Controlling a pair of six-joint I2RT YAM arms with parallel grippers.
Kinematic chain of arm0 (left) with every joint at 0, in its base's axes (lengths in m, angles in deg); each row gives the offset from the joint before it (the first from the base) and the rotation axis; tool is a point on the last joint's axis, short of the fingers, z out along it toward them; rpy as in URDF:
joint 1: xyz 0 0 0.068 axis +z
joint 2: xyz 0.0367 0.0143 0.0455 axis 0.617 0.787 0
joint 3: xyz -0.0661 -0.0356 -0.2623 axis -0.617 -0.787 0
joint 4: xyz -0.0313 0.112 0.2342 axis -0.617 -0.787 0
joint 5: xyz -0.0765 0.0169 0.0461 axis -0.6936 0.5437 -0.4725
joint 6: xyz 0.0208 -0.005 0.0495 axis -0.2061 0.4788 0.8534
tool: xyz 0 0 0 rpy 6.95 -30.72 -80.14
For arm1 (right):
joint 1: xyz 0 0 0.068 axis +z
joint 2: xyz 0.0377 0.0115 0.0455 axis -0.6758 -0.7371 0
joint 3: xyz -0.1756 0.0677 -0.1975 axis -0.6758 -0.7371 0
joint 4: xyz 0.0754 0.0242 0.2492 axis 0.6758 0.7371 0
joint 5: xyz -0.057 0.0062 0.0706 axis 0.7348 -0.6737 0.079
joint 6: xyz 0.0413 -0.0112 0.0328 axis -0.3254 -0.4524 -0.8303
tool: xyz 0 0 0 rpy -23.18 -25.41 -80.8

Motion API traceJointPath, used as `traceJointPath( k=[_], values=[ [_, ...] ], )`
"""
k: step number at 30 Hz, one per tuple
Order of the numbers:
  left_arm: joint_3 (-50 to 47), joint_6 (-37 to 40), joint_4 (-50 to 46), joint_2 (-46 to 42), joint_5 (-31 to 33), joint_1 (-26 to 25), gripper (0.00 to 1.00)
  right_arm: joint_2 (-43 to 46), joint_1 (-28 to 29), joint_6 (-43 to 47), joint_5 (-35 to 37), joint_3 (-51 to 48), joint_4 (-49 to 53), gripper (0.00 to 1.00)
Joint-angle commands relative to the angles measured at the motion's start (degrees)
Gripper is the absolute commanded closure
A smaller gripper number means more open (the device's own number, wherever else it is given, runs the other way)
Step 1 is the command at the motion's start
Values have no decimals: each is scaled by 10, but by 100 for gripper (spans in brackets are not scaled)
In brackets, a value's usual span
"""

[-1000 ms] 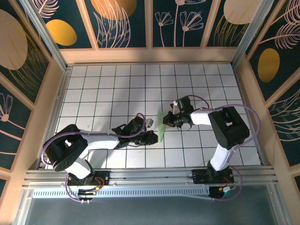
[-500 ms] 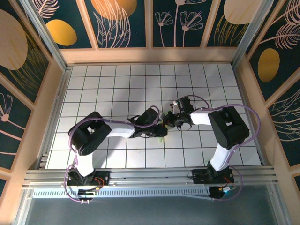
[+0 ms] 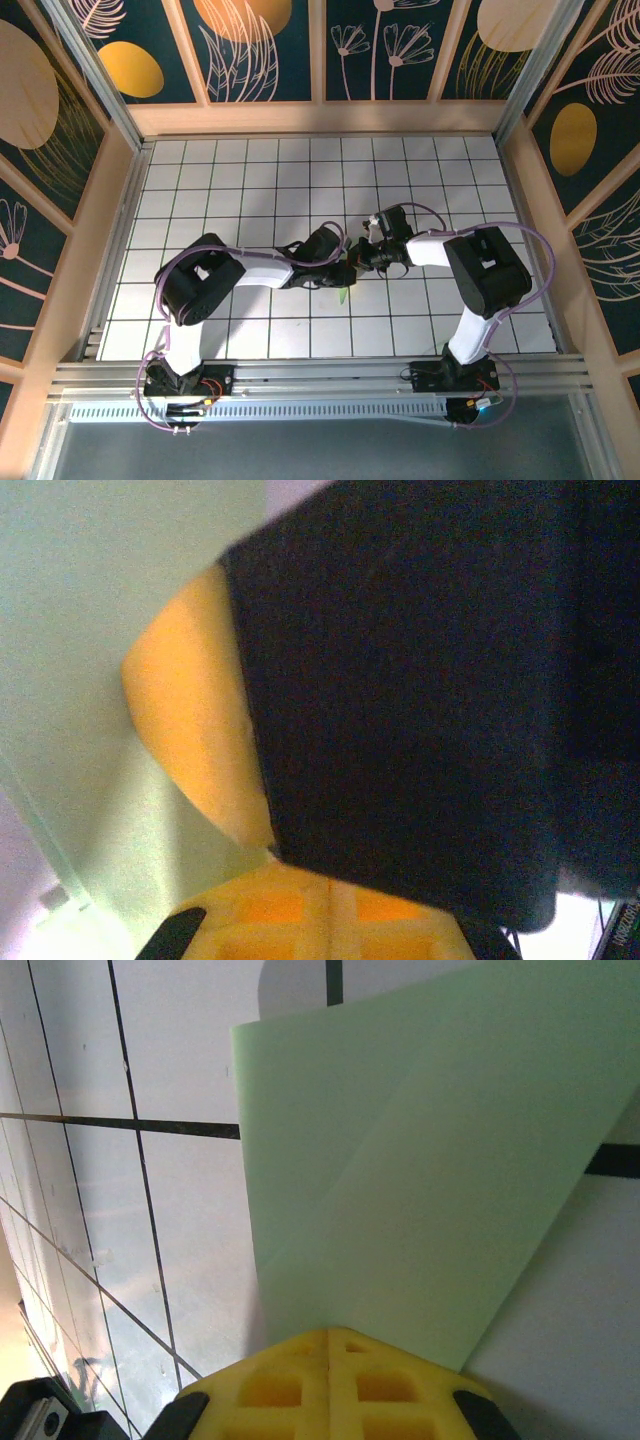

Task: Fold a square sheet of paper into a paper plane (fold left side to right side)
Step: Fold the wing for the fifth time at the center of the table.

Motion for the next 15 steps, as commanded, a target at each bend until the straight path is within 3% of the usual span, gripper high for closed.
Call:
traceJointPath(
  k=[1,15],
  values=[
    [0,12,-20,18,17,5,100,-43,2,14,76,-21,66,100],
    [-82,-3,-16,-26,9,-40,100,-45,1,17,81,-14,76,100]
  ],
)
